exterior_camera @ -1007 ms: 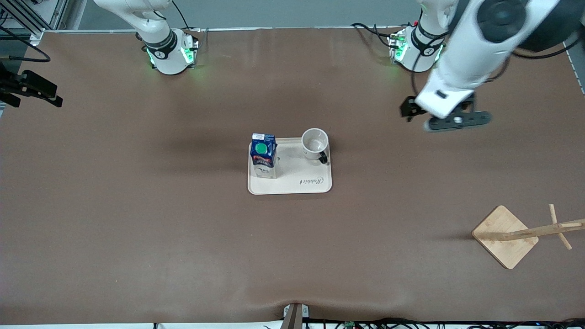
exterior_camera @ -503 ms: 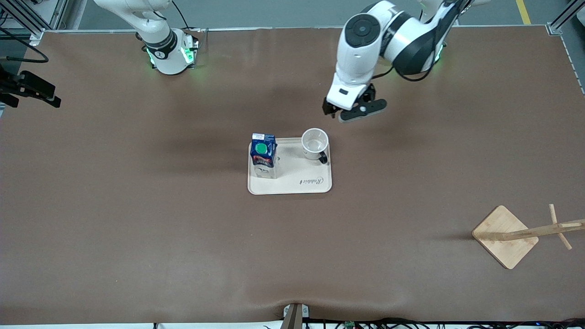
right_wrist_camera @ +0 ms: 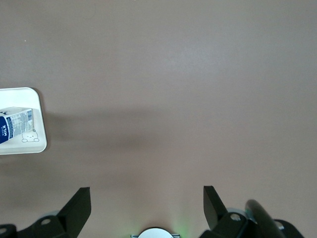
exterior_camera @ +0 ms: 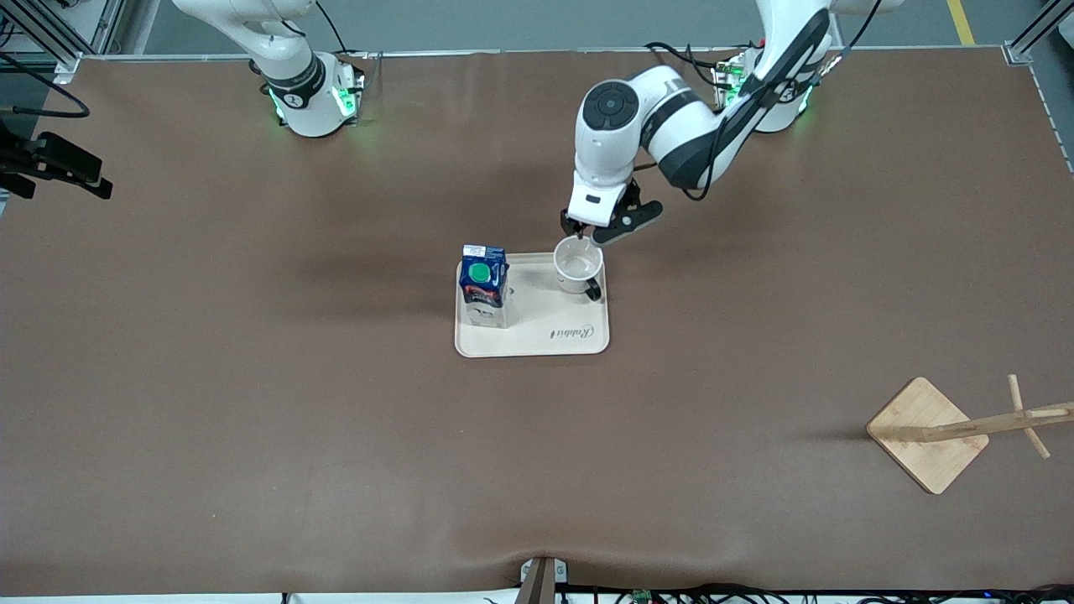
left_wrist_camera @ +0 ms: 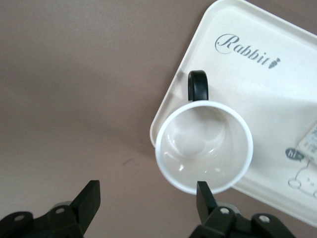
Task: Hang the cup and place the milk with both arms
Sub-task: 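Lower the left gripper and grasp the white mug by its rim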
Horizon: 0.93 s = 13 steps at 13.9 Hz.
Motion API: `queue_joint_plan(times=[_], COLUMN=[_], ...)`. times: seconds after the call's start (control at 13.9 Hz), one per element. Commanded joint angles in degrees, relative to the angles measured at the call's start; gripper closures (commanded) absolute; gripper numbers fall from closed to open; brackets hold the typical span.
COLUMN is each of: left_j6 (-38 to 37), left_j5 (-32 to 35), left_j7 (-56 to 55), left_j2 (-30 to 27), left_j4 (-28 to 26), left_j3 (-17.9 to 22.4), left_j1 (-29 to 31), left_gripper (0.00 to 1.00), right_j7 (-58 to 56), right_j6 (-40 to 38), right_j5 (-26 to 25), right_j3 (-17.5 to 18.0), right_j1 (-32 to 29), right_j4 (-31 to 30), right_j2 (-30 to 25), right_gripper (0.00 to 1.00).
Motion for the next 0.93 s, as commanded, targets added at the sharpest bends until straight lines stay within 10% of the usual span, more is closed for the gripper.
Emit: queue_joint_plan(times=[0.0, 0.29, 0.43, 0.86], left_j6=[3.5, 3.8, 3.8, 2.1], left_j5=[6.0, 14.6, 14.6, 15.9], left_j7=[-7.6, -15.8, -17.4, -14.7], left_j2=[4.6, 9.9, 12.0, 10.4], left_j4=[1.4, 2.2, 4.4, 7.7], left_j3=[0.0, 0.1, 0.2, 0.4], left_j1=[0.0, 0.2, 0.1, 2.6], left_gripper=[0.19, 0.45, 0.99, 1.0], right_j7=[-0.7, -0.7, -0.5, -1.1], right_j6=[-0.1, -0.1, -0.1, -3.9], right_j5=[-1.0, -1.2, -1.0, -0.6], right_j3=[1.0, 1.0, 1.0, 1.1], right_j1=[-1.6, -1.7, -1.5, -1.7], right_j4=[0.4, 0.5, 0.2, 1.5], right_j2=[0.8, 1.6, 1.8, 7.4], right_gripper=[0.0, 0.0, 0.0, 0.0])
